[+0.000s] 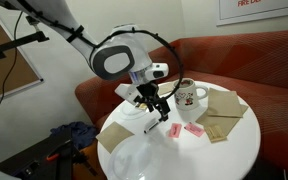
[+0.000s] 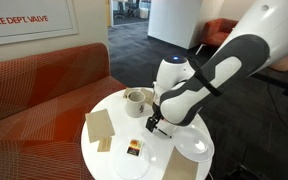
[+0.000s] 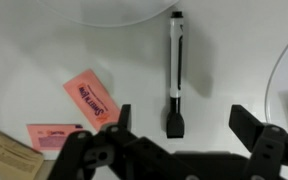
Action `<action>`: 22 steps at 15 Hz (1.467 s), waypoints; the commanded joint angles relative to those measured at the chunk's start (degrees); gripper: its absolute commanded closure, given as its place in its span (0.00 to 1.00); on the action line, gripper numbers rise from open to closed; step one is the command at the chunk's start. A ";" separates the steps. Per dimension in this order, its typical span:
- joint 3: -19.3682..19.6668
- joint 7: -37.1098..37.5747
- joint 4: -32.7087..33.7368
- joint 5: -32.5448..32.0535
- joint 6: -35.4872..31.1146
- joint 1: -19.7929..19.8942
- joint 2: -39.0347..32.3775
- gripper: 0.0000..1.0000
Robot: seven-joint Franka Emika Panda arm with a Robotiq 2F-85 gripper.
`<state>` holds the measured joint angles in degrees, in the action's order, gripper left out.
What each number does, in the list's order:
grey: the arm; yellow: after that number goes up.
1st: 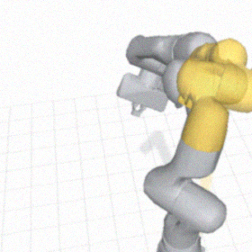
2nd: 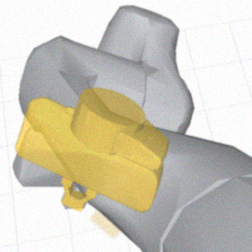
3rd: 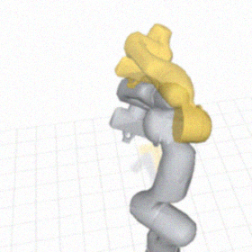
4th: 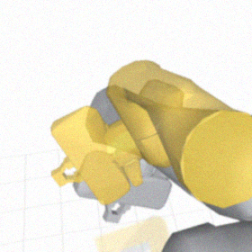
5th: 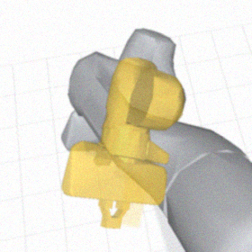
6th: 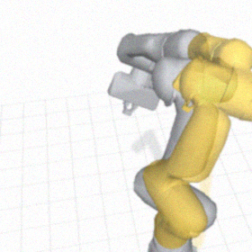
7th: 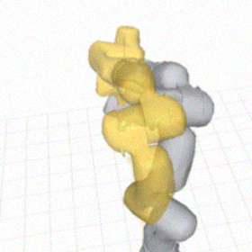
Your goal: Put the black marker inside the white mug
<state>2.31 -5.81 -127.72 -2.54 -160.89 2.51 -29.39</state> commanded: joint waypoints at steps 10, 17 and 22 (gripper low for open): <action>-0.30 -1.01 0.45 -1.91 1.05 0.40 -1.76 0.71; -0.57 0.61 -1.00 -0.58 3.07 0.46 3.14 0.97; 0.24 1.43 -2.20 -0.03 6.56 0.96 11.90 0.97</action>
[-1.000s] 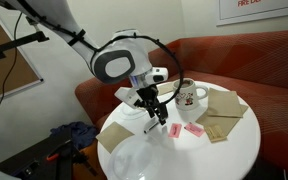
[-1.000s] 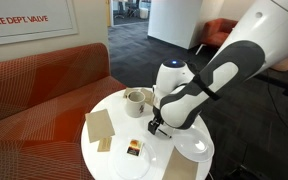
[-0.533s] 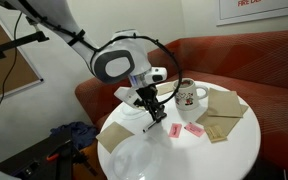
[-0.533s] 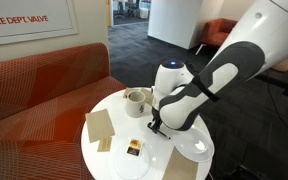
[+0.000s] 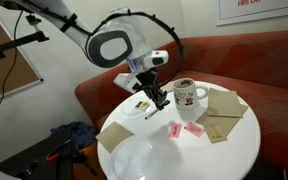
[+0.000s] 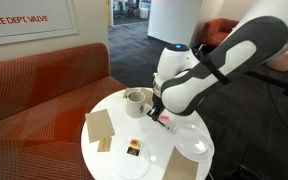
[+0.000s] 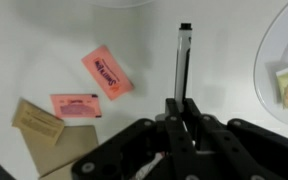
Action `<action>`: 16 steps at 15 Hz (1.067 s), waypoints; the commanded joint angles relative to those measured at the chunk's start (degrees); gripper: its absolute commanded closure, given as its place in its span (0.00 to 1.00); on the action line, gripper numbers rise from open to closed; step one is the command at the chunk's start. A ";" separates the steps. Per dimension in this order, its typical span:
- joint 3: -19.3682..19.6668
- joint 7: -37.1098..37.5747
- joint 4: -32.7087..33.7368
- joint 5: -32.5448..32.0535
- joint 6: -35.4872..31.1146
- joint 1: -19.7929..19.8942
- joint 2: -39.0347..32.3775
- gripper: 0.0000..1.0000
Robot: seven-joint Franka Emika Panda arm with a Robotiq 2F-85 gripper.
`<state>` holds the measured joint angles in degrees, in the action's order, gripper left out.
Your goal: Put the black marker inside the white mug
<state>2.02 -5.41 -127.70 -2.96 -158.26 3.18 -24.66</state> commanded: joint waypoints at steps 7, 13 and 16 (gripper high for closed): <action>0.64 -0.97 -0.03 2.20 7.19 0.98 14.07 0.97; -4.32 -20.45 1.69 20.84 2.78 6.12 14.55 0.97; -12.24 -34.81 4.55 32.51 4.42 13.13 13.82 0.97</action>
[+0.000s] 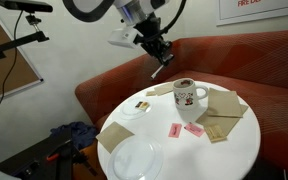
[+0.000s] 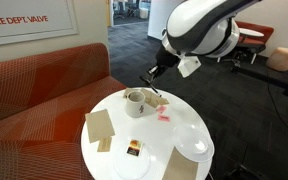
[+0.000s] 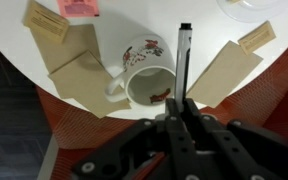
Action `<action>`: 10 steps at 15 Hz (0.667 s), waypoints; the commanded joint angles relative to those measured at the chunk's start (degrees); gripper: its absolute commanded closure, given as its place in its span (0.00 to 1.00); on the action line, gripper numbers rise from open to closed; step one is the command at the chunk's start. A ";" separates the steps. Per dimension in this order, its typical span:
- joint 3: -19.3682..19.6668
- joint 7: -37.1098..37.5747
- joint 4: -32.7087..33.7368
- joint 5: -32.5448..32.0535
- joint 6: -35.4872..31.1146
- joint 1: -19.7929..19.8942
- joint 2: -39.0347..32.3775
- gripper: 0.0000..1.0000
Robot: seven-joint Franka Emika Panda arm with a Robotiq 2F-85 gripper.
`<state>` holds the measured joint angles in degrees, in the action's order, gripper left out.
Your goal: Put the black marker inside the white mug
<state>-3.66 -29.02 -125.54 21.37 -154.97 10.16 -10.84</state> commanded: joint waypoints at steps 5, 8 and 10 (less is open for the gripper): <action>-10.00 -32.51 4.63 21.63 1.98 11.17 -1.36 0.97; -8.80 -31.30 3.25 20.40 0.53 10.06 -1.02 0.88; -8.74 -31.29 3.25 20.34 0.53 10.03 -1.27 0.88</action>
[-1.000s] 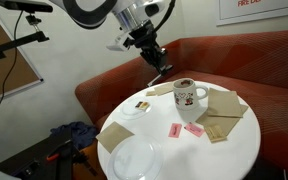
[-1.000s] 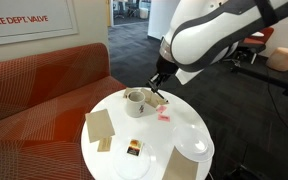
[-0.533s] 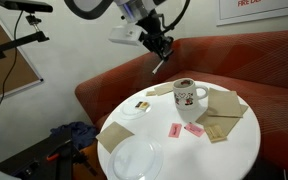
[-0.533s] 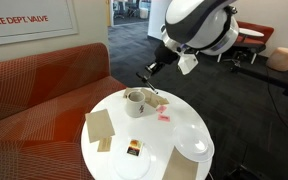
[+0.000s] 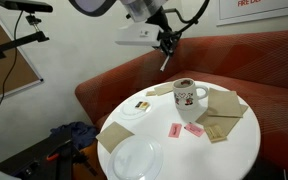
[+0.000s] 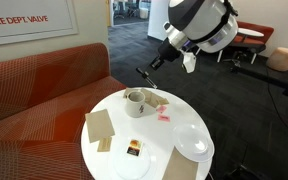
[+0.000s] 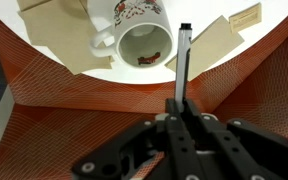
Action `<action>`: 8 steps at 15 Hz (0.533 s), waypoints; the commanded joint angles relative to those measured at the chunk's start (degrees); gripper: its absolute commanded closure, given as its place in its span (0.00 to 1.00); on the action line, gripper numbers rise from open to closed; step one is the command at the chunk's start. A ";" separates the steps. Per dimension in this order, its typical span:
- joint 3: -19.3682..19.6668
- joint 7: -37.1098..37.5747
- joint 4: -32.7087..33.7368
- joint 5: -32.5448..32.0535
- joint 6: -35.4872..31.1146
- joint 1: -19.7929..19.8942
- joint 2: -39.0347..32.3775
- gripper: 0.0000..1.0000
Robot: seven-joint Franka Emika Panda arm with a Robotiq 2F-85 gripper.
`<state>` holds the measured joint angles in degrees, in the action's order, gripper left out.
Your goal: Put the black marker inside the white mug
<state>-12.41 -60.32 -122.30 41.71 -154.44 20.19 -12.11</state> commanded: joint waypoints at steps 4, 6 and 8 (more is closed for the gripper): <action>-1.95 -5.77 1.56 6.51 -1.17 1.06 -1.57 0.97; -3.68 -14.19 3.20 15.33 -1.75 2.41 -2.36 0.97; -4.70 -23.19 4.76 23.67 -0.10 3.77 -2.85 0.97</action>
<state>-14.72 -73.12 -120.64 56.11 -155.31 21.20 -13.56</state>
